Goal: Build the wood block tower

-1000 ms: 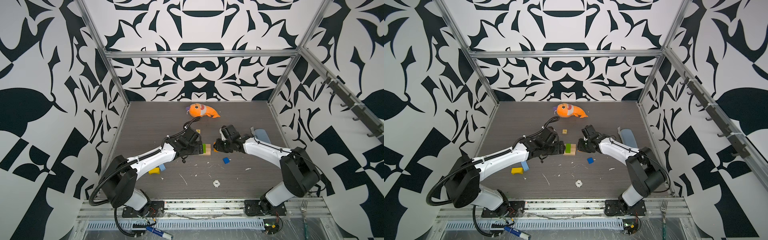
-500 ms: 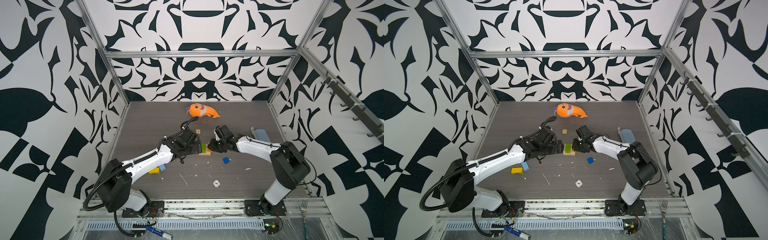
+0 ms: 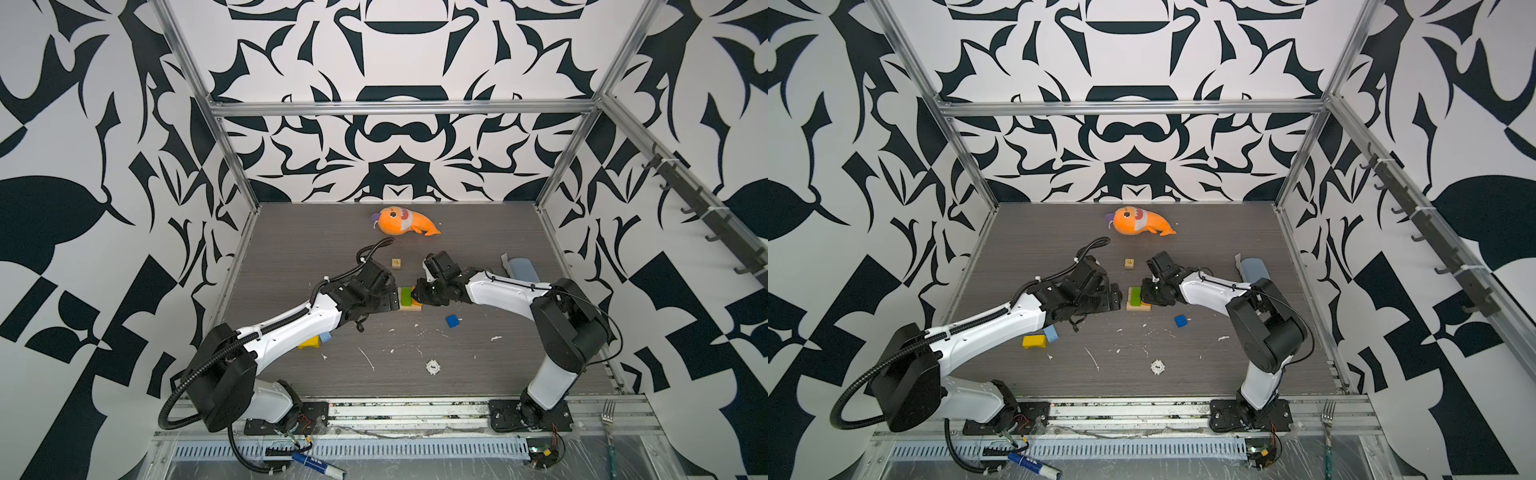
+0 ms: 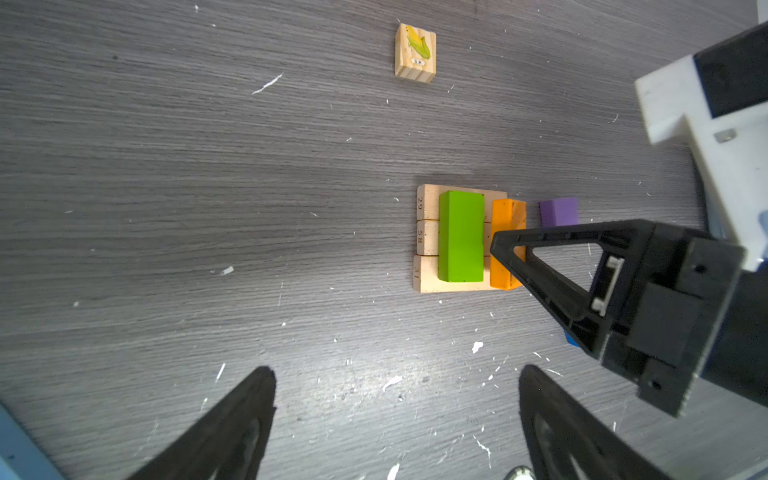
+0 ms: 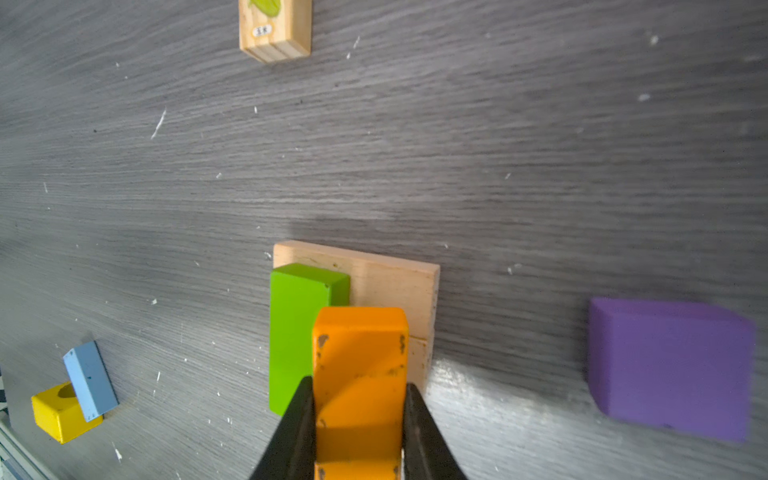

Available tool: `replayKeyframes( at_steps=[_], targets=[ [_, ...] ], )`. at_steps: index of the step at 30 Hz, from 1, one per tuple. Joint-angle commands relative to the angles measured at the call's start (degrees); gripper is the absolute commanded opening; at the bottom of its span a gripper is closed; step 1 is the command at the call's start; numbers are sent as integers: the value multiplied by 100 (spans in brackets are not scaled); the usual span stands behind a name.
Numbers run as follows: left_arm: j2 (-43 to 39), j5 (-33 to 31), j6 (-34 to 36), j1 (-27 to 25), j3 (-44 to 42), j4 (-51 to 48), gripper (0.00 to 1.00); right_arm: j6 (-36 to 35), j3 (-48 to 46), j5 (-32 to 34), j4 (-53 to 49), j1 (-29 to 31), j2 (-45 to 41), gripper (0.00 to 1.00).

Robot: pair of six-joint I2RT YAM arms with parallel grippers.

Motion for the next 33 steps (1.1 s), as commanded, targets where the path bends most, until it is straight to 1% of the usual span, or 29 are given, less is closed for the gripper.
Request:
replayKeyframes(
  at_steps=[1, 24, 33],
  targets=[
    [-117, -89, -91, 22, -58, -111, 94, 65, 230, 23, 64, 41, -32, 24],
    [48, 27, -163, 23, -6, -109, 94, 110, 223, 119, 2, 55, 39, 24],
    [61, 43, -167, 26, -6, -103, 94, 138, 204, 150, 0, 55, 53, 28]
  ],
)
